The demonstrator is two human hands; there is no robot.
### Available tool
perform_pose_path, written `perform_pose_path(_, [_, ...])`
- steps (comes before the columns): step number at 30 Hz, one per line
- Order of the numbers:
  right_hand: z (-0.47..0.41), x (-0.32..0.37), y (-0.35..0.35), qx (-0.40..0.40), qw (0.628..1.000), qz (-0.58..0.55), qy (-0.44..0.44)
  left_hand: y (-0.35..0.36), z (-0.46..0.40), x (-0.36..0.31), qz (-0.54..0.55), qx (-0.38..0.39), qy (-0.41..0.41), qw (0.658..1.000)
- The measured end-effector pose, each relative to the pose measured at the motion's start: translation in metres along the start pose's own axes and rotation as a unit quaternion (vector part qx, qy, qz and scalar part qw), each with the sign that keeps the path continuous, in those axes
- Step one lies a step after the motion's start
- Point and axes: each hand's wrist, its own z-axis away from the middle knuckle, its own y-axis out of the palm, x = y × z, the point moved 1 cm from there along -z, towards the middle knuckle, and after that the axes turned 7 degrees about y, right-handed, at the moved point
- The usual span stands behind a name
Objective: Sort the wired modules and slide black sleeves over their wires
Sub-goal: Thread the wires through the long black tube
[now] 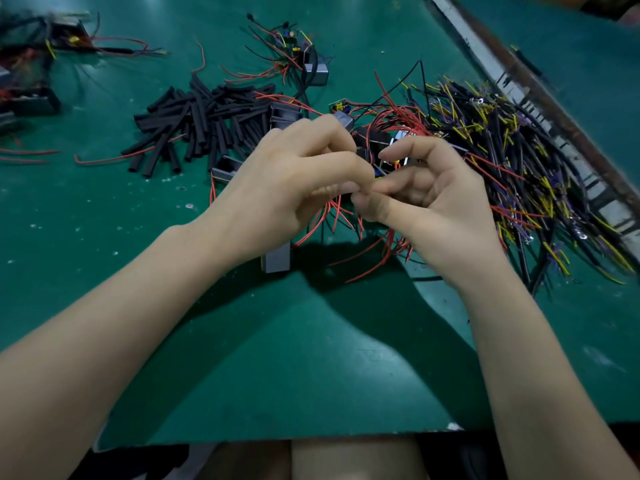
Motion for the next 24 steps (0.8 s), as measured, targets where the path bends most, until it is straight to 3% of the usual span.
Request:
perform_pose_path(7, [0.001, -0.002, -0.001, -0.027, 0.998, 0.051, -0.038, -0.002, 0.000, 0.002, 0.117, 0.011, -0.103, 0.988])
perform_pose_path(16, [0.002, 0.001, -0.005, 0.075, 0.997, 0.003, -0.007, -0.013, -0.004, -0.003, 0.033, 0.055, 0.011, 0.998])
perform_pose_path(24, [0.001, 0.002, -0.005, 0.083, 0.996, -0.027, -0.016, -0.007, -0.003, -0.005, -0.004, 0.012, 0.030, 0.999])
